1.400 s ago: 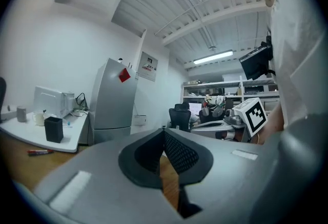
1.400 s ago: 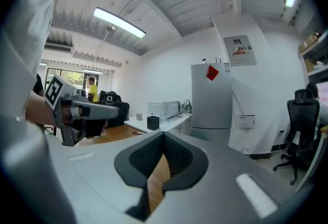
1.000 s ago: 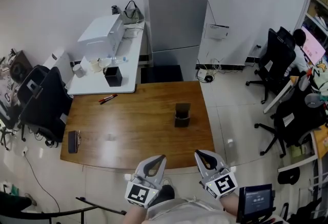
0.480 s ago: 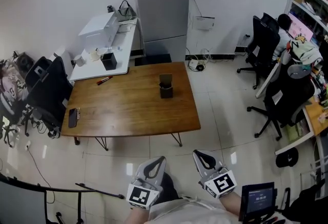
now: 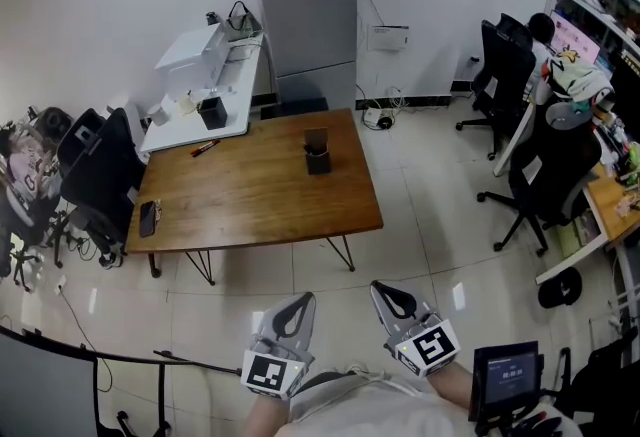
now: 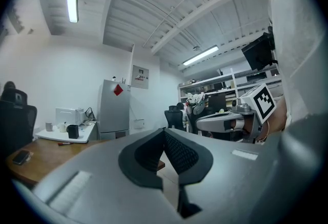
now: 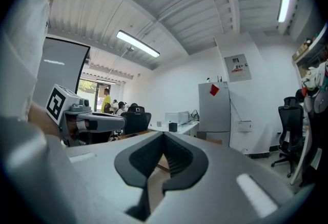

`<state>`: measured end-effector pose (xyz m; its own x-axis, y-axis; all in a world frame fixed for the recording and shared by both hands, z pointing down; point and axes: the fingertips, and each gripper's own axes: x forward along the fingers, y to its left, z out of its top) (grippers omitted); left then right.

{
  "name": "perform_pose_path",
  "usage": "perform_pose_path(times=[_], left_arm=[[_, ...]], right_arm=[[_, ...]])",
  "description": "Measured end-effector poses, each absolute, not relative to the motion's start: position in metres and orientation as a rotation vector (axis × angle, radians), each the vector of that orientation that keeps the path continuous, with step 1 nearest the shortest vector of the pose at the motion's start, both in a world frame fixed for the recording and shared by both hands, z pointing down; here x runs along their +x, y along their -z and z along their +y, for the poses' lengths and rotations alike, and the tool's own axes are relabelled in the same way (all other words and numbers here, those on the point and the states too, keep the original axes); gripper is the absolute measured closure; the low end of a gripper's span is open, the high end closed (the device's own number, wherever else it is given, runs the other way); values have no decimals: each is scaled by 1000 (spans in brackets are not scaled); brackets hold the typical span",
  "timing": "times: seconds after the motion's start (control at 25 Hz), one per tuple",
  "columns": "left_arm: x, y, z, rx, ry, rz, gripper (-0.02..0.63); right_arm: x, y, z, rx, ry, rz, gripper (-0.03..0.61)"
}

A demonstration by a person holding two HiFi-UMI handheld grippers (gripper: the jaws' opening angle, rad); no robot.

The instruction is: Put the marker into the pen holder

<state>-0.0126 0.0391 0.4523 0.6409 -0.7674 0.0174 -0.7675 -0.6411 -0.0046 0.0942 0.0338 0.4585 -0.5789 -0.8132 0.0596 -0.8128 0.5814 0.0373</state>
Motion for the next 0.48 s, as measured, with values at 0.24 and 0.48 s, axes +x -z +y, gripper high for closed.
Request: perform_pose_path(times=[0.24,0.48], left_arm=[[-8,-431,37,2882,1,-1290,600],[-16,-418,23,2899,30,-1295,598]], right_arm=[[82,-443,39,1403,20,-2740,578],[66,-429,29,1395,64,-2769,578]])
